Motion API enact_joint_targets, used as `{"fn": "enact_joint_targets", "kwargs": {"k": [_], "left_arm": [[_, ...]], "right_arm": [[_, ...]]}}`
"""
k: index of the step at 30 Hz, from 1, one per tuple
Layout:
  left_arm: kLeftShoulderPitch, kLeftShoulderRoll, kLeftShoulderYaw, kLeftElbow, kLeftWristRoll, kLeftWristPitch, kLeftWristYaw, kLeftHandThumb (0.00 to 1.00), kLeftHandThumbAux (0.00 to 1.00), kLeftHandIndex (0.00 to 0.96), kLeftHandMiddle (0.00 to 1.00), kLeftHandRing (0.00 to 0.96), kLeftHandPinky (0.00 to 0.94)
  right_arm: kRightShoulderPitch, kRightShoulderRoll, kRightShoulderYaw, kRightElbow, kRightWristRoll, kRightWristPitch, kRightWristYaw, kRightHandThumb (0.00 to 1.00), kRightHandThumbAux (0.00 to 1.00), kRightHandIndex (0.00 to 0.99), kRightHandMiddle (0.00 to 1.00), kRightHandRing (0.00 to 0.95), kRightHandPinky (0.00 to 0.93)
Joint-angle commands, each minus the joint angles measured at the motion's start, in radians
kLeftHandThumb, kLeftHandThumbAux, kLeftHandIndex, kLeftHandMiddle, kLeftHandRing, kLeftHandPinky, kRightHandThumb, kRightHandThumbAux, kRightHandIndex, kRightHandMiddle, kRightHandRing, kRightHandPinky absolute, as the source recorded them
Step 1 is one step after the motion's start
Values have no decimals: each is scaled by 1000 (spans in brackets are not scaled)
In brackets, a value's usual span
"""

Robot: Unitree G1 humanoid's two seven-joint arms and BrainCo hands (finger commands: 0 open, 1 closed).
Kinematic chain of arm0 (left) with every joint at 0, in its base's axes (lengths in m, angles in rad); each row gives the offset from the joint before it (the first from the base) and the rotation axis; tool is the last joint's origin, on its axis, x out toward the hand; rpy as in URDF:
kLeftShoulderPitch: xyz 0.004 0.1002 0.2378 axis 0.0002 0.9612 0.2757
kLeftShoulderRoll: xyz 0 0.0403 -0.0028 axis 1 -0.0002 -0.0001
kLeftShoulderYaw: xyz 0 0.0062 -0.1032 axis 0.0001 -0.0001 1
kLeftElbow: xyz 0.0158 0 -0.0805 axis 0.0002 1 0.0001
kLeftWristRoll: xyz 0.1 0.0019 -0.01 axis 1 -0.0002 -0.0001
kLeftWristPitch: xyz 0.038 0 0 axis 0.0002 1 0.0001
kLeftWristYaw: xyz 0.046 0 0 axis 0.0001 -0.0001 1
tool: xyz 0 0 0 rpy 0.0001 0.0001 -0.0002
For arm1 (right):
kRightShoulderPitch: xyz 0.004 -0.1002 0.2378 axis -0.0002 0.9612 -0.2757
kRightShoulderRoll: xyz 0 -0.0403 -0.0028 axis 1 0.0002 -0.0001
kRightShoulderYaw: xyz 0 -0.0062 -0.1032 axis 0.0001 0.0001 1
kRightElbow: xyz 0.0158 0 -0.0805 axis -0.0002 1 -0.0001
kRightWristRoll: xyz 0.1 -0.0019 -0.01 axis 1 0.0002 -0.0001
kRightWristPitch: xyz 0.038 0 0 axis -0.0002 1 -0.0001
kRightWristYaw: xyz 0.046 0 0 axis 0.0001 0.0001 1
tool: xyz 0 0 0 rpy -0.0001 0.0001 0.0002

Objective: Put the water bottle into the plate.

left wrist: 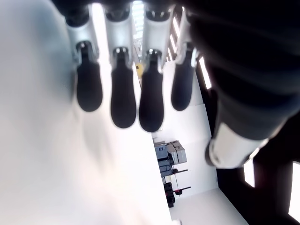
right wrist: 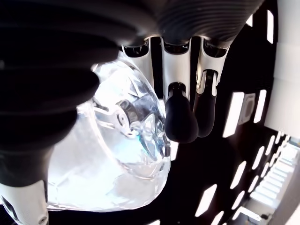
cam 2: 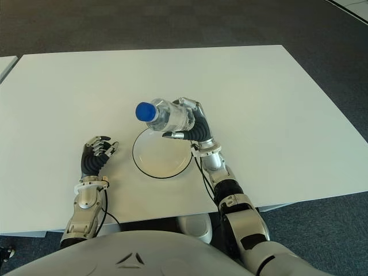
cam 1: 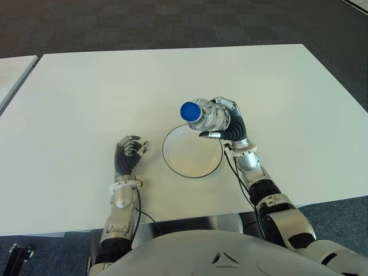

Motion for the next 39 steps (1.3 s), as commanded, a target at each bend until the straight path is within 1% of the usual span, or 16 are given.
{"fn": "enact_joint_targets", "kwargs": {"k": [1,2,4,6,9,11,14,17,19,23,29,35,39], "left_arm": [[10,1,-1,1,-1,1,5,699,719,430,609,610,606],[11,1,-1,-1,1,2,6,699,719,430,610,611,607],[16,1,-1,-5,4,5,8,699,719,430,610,612,602],[17,1,-2,-7,5,7,7,699,719,430,611,614,602],[21,1,-2,-10,6,8,7,698,719,430,612,616,604],[25,0,-3,-15,3,12,4,698,719,430,613,617,605],[27,-1,-4,-21,2,19,2,697,720,430,615,618,606],[30,-2,-5,-26,3,25,1,697,720,430,616,618,603],[32,-3,-5,-30,2,30,1,697,719,431,616,617,602],[33,-4,-5,-34,2,38,3,697,719,431,609,607,585],[35,-7,-5,-37,4,41,9,697,719,431,606,603,584],[35,-6,-5,-35,6,37,9,698,719,431,617,612,601],[35,-5,-4,-32,7,31,10,698,719,431,618,610,597]], "right_arm": [[5,-21,2,-48,-69,82,-11,422,708,241,183,273,377],[14,-37,10,-64,-103,122,-7,376,704,213,179,269,371],[29,-65,25,-98,-162,191,1,330,666,182,172,255,361],[40,-90,40,-137,-217,255,8,310,633,164,162,245,368],[52,-107,57,-186,-256,317,10,298,604,148,151,239,388],[57,-129,77,-216,-302,375,21,293,586,137,139,243,419],[60,-146,99,-243,-338,436,29,279,570,127,125,248,447],[60,-161,121,-265,-366,496,44,290,570,120,121,263,511],[59,-171,136,-280,-380,534,62,297,572,117,119,269,537],[51,-190,165,-293,-396,592,97,289,576,111,112,275,568],[40,-209,203,-301,-401,646,134,295,582,110,106,277,565],[29,-221,235,-311,-408,697,172,346,588,109,103,276,508],[23,-229,254,-320,-416,722,184,357,588,104,97,267,491]]}}
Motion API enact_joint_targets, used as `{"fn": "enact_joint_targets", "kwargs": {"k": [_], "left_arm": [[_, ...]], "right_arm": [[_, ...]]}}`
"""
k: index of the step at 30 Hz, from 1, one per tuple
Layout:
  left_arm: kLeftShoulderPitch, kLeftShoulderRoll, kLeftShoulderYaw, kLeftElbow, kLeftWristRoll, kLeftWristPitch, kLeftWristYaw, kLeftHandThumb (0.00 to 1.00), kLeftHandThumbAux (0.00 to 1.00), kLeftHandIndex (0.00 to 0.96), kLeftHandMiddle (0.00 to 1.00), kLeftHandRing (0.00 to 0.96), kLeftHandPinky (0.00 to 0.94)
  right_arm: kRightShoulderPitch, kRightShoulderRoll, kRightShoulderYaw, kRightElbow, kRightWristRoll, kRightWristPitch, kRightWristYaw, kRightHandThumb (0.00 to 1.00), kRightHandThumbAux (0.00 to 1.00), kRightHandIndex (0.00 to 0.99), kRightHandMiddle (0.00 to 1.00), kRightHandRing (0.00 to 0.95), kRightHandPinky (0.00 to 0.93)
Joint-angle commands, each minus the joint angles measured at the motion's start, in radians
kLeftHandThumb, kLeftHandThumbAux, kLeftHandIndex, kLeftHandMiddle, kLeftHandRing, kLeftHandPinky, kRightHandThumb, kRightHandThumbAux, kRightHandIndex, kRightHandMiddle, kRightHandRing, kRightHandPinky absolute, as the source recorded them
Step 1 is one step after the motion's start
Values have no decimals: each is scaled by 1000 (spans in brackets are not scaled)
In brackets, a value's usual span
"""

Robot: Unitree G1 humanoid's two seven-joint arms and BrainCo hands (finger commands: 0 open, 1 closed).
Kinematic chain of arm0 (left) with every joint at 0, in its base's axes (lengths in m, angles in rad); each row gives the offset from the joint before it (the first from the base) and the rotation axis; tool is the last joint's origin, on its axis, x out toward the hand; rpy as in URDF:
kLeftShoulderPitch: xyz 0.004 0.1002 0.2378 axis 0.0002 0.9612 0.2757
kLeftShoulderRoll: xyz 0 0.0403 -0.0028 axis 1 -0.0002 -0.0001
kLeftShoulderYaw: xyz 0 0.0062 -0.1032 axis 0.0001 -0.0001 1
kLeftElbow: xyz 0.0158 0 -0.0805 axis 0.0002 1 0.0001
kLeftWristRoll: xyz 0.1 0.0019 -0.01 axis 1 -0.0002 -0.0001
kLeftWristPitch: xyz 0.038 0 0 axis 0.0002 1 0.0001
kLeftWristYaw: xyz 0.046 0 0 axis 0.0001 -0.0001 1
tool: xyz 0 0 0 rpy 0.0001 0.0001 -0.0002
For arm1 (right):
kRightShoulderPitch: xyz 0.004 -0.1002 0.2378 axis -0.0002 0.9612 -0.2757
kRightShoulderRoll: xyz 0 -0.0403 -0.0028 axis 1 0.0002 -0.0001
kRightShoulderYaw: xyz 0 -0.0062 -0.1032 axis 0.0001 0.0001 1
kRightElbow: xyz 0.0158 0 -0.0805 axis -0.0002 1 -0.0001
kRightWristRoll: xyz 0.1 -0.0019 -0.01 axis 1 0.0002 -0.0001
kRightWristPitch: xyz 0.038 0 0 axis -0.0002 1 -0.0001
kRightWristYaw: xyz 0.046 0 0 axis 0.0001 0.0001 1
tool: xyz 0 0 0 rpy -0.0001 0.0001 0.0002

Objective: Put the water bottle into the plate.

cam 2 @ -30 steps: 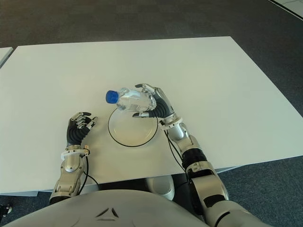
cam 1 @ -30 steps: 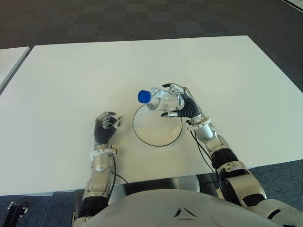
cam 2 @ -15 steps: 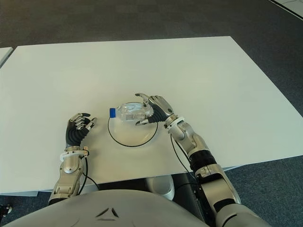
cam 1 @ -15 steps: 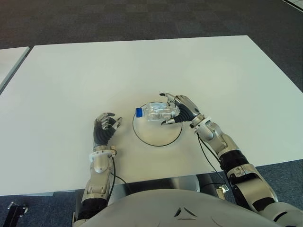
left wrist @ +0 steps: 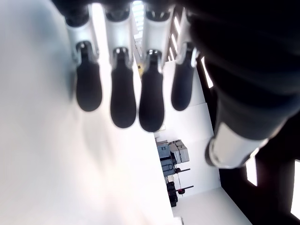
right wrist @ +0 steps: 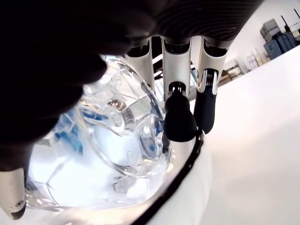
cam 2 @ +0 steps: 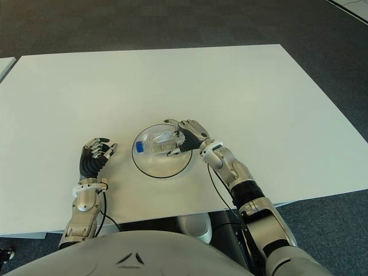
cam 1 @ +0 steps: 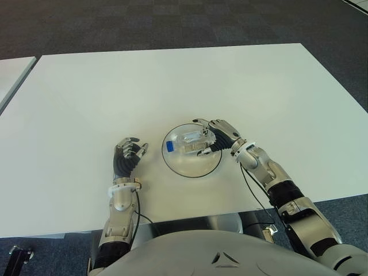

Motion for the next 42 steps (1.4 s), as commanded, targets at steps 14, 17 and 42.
{"fn": "enact_joint_targets", "kwargs": {"k": [14,17,42], "left_arm": [[2,-1,-1,10,-3,0,4,697,719,431,613,610,596],[2,0,-1,10,-6,1,1,697,719,431,612,610,594],[5,-1,1,8,-13,4,-1,697,720,431,616,614,597]], "right_arm": [[-58,-40,90,3,-36,40,45,298,544,52,18,73,144],[-68,-48,104,11,-36,28,43,260,522,20,6,23,47],[-43,-47,119,-51,0,-22,17,334,136,0,0,0,0]]}}
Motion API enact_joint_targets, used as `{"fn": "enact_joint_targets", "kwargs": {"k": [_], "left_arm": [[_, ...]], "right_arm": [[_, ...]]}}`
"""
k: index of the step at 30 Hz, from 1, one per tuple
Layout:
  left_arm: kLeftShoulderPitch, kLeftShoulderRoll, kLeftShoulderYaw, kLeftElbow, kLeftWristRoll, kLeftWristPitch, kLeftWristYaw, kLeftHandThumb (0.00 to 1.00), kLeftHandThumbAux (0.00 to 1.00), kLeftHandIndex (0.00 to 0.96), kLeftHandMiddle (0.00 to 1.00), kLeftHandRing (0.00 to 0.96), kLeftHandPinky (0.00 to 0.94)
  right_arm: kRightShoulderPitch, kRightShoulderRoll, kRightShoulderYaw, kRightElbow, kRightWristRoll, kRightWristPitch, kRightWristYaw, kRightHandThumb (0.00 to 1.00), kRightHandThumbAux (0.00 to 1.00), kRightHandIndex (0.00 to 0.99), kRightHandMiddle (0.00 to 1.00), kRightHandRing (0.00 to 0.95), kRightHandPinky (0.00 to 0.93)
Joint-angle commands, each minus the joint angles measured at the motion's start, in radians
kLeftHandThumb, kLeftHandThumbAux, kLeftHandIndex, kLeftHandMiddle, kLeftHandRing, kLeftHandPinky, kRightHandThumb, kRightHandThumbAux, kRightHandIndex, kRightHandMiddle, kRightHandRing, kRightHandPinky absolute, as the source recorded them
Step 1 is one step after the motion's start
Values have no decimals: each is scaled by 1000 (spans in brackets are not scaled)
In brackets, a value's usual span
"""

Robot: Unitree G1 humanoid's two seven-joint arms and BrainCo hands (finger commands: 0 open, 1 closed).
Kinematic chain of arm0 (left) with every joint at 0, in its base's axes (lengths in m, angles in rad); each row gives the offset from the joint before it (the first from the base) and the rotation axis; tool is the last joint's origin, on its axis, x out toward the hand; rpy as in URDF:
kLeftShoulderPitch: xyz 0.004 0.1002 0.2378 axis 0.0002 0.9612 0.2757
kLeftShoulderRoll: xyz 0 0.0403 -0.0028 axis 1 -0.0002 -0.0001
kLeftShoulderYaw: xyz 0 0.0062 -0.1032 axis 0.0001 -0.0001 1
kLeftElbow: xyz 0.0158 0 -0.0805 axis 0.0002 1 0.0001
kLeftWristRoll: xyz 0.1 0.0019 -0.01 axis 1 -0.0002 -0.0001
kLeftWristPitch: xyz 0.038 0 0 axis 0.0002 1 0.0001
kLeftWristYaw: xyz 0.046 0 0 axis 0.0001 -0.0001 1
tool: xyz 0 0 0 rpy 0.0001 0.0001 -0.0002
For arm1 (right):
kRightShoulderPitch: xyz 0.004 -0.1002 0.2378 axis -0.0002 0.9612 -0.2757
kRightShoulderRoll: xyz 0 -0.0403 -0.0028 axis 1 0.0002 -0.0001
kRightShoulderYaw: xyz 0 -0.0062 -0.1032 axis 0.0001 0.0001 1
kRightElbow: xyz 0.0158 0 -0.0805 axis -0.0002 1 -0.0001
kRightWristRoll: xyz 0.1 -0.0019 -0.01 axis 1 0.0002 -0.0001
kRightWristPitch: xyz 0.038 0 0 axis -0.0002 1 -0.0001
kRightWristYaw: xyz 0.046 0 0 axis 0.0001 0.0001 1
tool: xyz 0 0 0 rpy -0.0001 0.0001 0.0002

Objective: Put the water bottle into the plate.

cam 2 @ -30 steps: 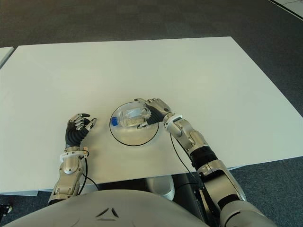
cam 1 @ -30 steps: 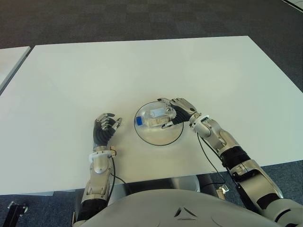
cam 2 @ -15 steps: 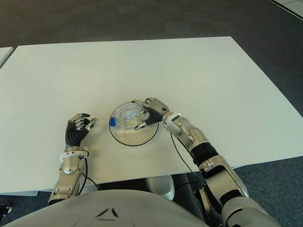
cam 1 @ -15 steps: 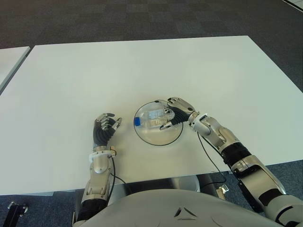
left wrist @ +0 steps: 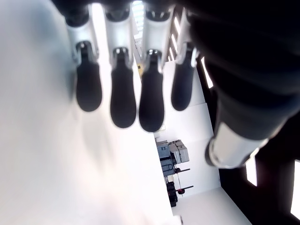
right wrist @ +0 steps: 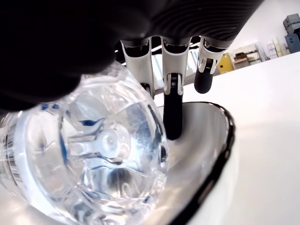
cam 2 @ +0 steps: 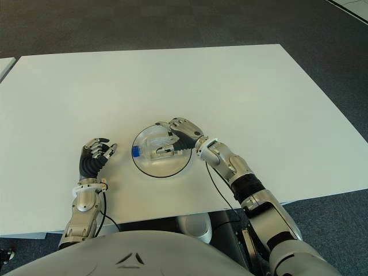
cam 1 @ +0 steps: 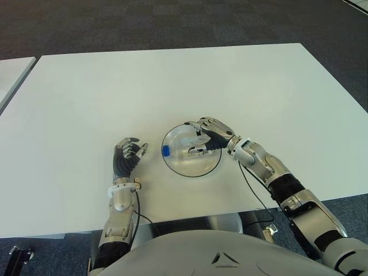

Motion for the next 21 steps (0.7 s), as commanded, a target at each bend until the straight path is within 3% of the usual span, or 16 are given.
{"fn": "enact_joint_targets", "kwargs": {"k": [1,10,21], "left_arm": [[5,-2,0,9,-9,4,-1,697,720,431,616,614,596],[5,0,-2,13,-3,-5,5,697,719,431,616,617,596],[8,-2,-1,4,-13,-3,-3,698,719,430,619,618,608]], "right_arm": [[20,0,4,-21,-8,3,-17,335,132,0,0,0,0],[43,-3,1,-57,-11,-4,-58,342,118,0,0,0,0],[87,24,-45,-73,72,-63,-133,332,124,0,0,0,0]]}}
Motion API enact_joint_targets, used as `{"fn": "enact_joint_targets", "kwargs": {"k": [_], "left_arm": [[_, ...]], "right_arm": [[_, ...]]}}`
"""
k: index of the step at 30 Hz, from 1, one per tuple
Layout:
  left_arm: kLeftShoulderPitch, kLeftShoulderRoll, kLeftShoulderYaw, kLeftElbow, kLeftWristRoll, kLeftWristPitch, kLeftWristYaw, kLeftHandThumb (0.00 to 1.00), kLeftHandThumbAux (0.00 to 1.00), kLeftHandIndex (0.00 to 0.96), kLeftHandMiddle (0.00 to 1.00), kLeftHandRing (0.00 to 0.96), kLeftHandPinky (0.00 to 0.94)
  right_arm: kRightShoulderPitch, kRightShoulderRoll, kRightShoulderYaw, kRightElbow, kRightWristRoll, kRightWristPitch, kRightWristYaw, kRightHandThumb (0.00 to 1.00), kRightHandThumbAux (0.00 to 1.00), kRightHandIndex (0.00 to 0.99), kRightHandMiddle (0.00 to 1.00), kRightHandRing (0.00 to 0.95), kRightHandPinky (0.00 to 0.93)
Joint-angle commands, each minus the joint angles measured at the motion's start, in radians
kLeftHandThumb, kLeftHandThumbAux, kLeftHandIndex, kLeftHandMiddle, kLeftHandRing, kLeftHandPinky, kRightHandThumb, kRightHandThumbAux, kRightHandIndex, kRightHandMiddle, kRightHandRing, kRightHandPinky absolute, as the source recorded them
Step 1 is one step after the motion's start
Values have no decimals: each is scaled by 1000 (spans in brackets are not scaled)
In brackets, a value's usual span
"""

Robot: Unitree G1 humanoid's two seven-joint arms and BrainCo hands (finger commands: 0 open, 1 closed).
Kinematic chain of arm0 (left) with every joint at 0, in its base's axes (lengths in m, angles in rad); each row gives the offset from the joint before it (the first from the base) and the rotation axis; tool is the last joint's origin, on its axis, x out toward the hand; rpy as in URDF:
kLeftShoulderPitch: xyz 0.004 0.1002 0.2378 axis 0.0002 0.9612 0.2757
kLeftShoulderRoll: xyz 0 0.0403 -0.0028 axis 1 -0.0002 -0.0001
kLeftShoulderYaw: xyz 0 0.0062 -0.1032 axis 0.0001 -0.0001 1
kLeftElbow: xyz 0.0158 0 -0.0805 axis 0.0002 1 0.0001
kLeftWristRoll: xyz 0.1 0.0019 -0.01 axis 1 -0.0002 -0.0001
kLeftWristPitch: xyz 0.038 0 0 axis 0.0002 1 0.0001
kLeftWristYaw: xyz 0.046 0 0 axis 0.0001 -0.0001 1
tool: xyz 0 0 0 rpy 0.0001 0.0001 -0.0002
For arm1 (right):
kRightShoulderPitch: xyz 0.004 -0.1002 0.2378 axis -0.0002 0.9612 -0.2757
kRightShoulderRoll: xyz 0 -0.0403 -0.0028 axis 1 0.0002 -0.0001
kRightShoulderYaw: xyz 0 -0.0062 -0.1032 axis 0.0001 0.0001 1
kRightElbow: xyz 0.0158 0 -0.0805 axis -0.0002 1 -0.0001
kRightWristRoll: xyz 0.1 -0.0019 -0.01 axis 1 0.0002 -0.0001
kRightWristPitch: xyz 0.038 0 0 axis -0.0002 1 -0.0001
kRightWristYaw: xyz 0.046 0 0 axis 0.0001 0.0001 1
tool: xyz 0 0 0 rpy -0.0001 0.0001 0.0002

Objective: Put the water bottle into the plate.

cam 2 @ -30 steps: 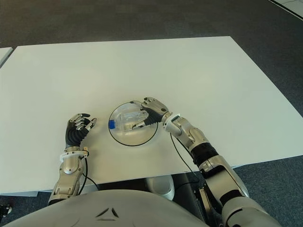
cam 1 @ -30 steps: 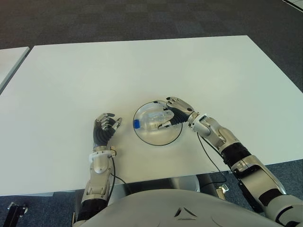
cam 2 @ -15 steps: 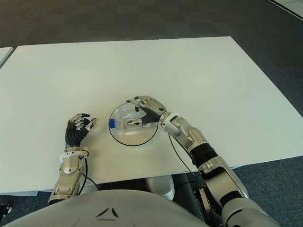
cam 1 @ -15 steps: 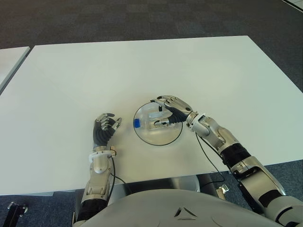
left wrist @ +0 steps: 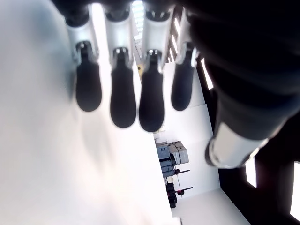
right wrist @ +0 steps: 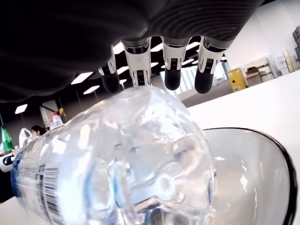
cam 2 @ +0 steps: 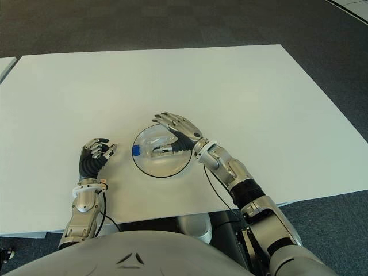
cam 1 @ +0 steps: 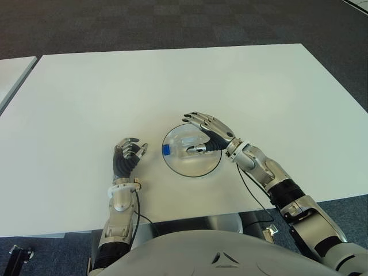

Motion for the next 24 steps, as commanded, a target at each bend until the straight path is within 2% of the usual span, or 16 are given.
{"fn": "enact_joint_targets", "kwargs": {"k": [1,8,9,11,16,21,24], "left_arm": [[6,-2,-2,0,-8,3,-3,698,719,430,620,619,610],[7,-1,-5,-2,-3,5,1,699,719,430,620,618,609],[5,0,-4,-1,-1,5,2,699,719,430,620,619,609],[4,1,-4,1,0,5,3,699,719,429,620,618,610],[0,4,-4,9,10,2,9,699,719,430,620,618,605],[-5,7,0,16,9,5,6,698,719,430,619,620,604],[-6,7,0,16,4,4,1,698,719,430,619,617,602]], "right_arm": [[29,14,-25,-3,48,-43,-32,318,126,0,0,0,0],[42,35,-58,41,117,-176,-107,246,152,0,0,0,0],[40,43,-66,58,126,-212,-135,242,154,0,0,0,0],[35,52,-76,82,133,-258,-169,154,199,0,0,0,0],[26,92,-123,146,157,-395,-285,45,237,0,0,0,0],[37,117,-161,167,189,-437,-311,7,257,0,0,0,0],[69,130,-196,154,216,-424,-321,2,277,0,0,0,0]]}}
